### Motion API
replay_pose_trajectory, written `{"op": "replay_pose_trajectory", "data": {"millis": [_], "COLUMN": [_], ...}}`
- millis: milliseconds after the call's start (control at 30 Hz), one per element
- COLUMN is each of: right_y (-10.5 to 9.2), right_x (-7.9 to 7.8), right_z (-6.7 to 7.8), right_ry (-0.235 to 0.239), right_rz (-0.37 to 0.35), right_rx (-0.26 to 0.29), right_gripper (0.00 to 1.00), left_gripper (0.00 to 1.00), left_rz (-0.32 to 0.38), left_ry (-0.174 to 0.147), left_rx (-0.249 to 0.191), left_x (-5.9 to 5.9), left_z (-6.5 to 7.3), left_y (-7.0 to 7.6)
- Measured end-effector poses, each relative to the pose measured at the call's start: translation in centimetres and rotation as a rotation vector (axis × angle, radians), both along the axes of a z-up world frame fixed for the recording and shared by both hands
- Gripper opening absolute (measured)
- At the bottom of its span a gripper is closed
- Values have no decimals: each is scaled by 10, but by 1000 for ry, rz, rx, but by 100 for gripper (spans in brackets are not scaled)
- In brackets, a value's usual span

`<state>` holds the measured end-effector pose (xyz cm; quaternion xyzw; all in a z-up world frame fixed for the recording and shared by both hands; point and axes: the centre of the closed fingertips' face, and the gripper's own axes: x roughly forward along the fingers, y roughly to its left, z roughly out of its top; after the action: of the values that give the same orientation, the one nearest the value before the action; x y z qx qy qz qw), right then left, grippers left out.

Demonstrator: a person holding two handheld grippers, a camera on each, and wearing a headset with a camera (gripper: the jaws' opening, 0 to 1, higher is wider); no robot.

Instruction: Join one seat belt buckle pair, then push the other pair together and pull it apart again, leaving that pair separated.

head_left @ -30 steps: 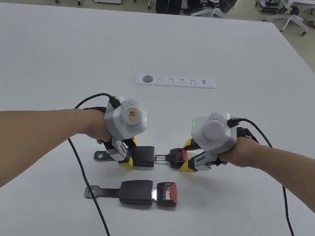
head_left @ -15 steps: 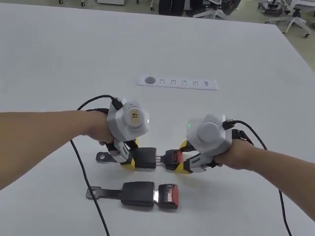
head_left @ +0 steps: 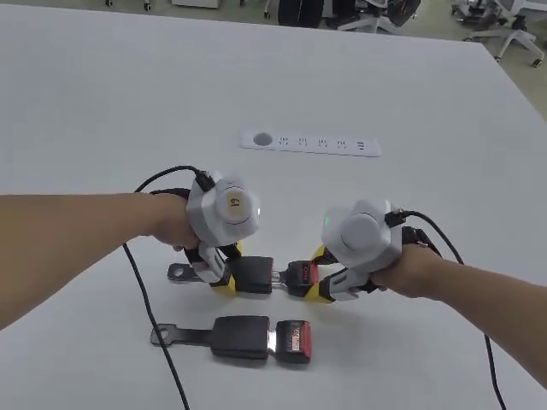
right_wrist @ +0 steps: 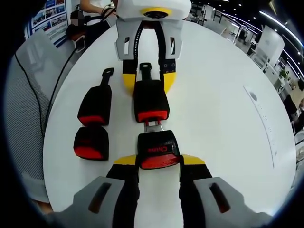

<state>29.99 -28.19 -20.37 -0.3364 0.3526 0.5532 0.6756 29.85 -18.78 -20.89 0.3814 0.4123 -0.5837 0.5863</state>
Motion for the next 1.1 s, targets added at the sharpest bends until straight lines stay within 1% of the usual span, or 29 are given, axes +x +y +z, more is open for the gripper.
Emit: {"op": "replay_pose_trajectory", "data": {"millis": [67, 200, 267, 467, 500, 533, 600, 800, 867, 1100], "right_y": [0, 2, 3, 3, 3, 3, 3, 3, 3, 3], "right_x": [-1, -3, -3, -2, -3, -3, -3, -2, -3, -2], "right_z": [-1, -1, 0, 0, 0, 0, 0, 0, 0, -1], "right_ry": [2, 2, 3, 4, 5, 5, 5, 7, 7, 11], "right_rz": [-5, -8, -10, -13, -14, -15, -14, -13, -13, -7], "right_rx": [0, 5, 6, 6, 6, 6, 5, 6, 7, 1], "right_gripper": [29, 29, 29, 29, 29, 29, 29, 29, 29, 29], "left_gripper": [31, 31, 31, 31, 31, 31, 31, 31, 31, 31], "left_rz": [3, 0, -4, 3, 5, 6, 6, 3, 5, 5], "left_ry": [1, -1, -1, 0, -1, -1, -2, -2, -2, -2], "left_rx": [-6, -9, -7, -20, -22, -22, -21, -17, -18, -19], "left_x": [3, 0, 2, 1, -2, -3, 3, 0, 3, 1], "left_z": [-3, 0, -2, -1, 1, 2, -3, 0, -3, -3], "left_y": [2, 0, 0, 0, -1, -2, 1, -1, 1, 1]}}
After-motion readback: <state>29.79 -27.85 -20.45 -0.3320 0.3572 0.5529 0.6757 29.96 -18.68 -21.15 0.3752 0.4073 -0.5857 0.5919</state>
